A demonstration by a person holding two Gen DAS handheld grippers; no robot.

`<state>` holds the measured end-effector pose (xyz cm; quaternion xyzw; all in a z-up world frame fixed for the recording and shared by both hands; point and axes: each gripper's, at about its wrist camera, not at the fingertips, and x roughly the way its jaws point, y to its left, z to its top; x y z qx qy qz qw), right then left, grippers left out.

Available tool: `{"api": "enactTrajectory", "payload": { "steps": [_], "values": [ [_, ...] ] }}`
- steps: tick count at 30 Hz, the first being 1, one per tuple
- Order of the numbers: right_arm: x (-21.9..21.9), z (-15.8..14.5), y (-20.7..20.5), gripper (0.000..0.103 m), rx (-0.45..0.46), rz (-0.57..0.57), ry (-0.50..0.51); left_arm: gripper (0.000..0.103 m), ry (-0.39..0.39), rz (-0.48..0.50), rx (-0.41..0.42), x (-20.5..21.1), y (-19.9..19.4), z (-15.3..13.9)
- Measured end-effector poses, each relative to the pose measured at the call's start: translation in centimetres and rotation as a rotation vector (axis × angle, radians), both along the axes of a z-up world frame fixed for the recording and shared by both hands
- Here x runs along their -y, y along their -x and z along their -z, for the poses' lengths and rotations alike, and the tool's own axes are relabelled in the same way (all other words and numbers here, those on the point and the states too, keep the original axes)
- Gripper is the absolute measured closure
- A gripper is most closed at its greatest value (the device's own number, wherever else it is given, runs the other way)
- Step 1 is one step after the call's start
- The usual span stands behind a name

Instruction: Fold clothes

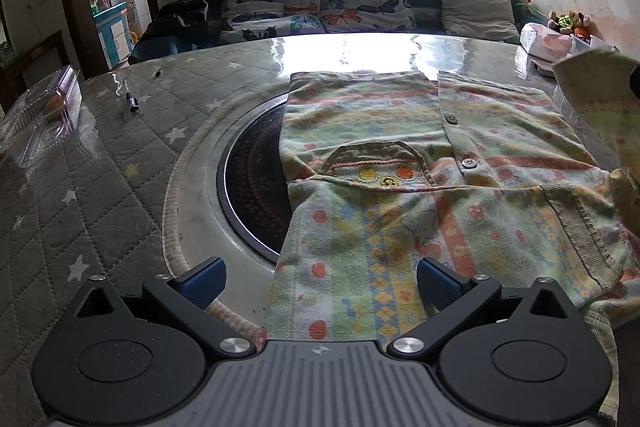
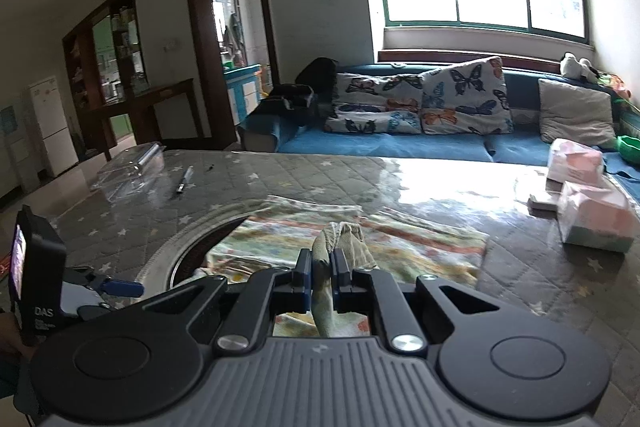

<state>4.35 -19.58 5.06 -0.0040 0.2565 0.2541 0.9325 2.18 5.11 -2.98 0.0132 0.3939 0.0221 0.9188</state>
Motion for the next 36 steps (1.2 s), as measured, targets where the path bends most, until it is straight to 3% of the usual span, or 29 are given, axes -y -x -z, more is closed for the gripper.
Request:
{"api": "enactTrajectory", "payload": {
  "steps": [17, 33, 36],
  "values": [
    [-4.4, 0.1, -0.3, 0.095, -0.008, -0.104, 0.005, 0.000, 0.006, 0.003, 0.000, -0.1, 0.1, 0.0],
    [-8.2, 2.4, 0.1, 0.094, -0.076, -0.207, 0.045, 0.000, 0.008, -0.006, 0.002, -0.6, 0.1, -0.1],
    [-8.8, 2.8, 0.3, 0.090, -0.090, -0.231, 0.054, 0.000, 0.008, -0.012, 0.004, -0.9, 0.2, -0.2]
  ]
}}
